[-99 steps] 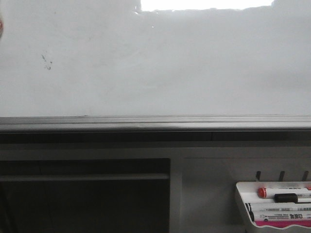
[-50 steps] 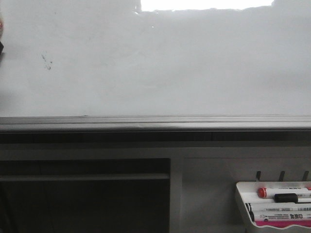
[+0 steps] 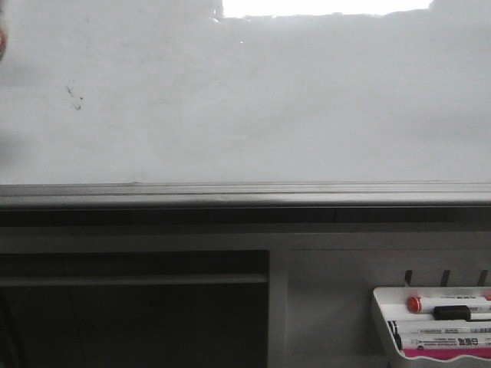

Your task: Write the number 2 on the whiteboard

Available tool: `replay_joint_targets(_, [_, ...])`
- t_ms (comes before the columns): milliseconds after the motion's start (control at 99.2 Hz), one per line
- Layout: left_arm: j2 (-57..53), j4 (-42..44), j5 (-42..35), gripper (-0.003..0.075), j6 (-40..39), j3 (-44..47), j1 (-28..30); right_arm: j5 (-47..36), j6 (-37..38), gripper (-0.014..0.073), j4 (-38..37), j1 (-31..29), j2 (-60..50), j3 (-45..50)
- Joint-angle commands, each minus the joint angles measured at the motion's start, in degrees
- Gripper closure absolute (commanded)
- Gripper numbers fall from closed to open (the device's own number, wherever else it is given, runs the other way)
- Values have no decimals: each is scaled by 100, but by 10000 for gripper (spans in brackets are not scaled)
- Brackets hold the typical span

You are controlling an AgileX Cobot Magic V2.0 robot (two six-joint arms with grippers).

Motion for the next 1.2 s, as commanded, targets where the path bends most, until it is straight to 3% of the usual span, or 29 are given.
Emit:
replay_joint_targets(0, [-139, -62, -341, 725, -60, -215, -48, -402, -52, 307, 81, -17, 48, -195])
replay_joint_targets(313, [-618, -42, 484, 740, 305, -215, -48, 470, -895, 307, 922, 45, 353, -908])
replay_joint_targets(545, [-816, -251, 2144, 740, 1071, -759, -256, 1236, -2695, 307, 2554, 224, 1321, -1483])
replay_joint_targets(686, [-816, -517, 2925, 740, 1767, -1123, -846, 1912, -3766, 307, 3211, 470, 1990, -1900])
replay_joint_targets(887, [-816, -612, 3224, 740, 2302, -1301, -2025, 2318, -4793, 307, 3326, 1253, 2792, -2448])
replay_joint_targets(1190, [-760, -612, 3455, 740, 2393, -1316, -3768, 2783, -5315, 307, 3314, 2677, 3584, -3305])
